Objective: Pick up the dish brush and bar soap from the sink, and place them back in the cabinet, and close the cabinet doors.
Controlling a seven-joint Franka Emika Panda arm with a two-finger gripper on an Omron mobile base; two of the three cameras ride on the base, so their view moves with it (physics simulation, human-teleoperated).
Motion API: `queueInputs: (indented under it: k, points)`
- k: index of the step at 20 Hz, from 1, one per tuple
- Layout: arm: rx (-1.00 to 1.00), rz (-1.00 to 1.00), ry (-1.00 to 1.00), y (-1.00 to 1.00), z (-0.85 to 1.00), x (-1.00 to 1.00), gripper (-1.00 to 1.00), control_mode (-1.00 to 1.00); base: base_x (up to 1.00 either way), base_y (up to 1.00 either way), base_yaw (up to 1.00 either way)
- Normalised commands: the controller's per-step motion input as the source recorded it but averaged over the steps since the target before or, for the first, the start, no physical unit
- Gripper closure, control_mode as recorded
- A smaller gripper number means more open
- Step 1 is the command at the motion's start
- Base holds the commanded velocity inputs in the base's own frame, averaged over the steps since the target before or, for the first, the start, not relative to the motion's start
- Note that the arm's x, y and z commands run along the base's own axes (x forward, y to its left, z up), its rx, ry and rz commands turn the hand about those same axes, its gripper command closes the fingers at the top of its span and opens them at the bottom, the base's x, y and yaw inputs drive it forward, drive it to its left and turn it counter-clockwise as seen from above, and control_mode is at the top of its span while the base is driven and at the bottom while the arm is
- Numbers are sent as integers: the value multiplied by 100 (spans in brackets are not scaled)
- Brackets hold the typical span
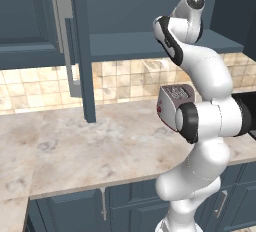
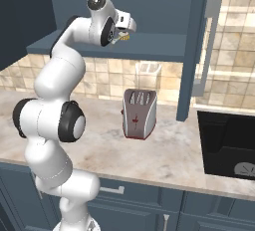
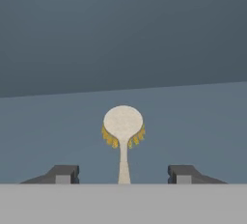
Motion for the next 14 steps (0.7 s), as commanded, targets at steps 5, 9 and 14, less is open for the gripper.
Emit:
queueInputs:
  k: [5,9,14]
  points:
    - [0,0,0,0,0,0,-100,-100,0,0,0]
    - [0,0,0,0,0,-9,-100,-100,0,0,0]
    - [0,0,-2,0,-1,-38,-100,-100,0,0,0]
